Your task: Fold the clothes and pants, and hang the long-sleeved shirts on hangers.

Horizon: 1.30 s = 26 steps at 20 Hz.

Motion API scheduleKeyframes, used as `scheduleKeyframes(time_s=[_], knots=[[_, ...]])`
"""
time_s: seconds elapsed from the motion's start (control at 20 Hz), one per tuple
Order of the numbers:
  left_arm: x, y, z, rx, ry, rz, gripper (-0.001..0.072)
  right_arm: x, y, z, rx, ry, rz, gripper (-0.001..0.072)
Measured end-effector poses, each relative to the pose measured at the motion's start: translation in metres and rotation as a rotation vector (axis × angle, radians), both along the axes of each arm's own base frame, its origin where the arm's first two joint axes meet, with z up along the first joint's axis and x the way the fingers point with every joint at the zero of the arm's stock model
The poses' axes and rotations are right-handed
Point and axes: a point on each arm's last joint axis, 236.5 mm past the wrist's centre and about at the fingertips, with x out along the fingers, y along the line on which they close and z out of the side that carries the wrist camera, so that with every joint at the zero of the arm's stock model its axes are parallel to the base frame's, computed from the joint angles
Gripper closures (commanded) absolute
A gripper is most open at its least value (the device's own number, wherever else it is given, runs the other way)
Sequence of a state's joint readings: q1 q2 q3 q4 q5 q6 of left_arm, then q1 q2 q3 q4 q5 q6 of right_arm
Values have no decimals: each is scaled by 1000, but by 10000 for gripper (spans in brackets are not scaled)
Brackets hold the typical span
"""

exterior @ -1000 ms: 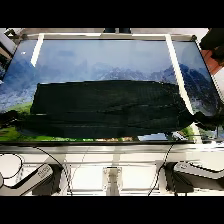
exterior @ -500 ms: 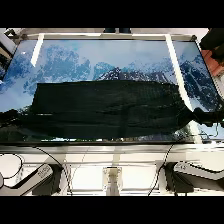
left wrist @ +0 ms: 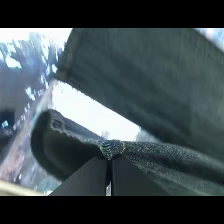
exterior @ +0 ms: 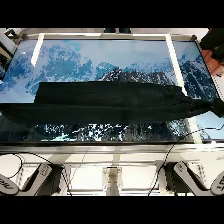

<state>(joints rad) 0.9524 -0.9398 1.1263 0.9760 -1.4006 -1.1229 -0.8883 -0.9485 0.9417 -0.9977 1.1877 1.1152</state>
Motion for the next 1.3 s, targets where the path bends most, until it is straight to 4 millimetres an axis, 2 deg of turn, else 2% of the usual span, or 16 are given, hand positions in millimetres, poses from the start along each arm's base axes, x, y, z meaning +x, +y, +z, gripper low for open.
scheduleKeyframes(time_s=[0.2,0.45,0.55,0.7,0.85,1.0,1.2,1.3], knots=[[-1,5,16,18,-55,39,680,-10,1,25,-53,-38,-35,673],[-4,25,12,57,-42,90,680,-21,-15,44,-126,-24,-101,675],[-2,35,8,62,-42,114,681,-24,-21,47,-148,-11,-114,676],[0,46,-5,63,-18,115,681,-29,-21,34,-117,52,-102,675],[1,56,-29,47,36,97,681,-35,-16,11,-41,141,-73,675],[-15,62,-69,3,175,72,681,-45,-17,-13,10,240,-58,675],[-39,57,-121,-51,360,27,682,-57,-23,-36,38,341,-60,675],[-46,52,-138,-54,434,-11,682,-62,-24,-47,58,385,-55,675]])
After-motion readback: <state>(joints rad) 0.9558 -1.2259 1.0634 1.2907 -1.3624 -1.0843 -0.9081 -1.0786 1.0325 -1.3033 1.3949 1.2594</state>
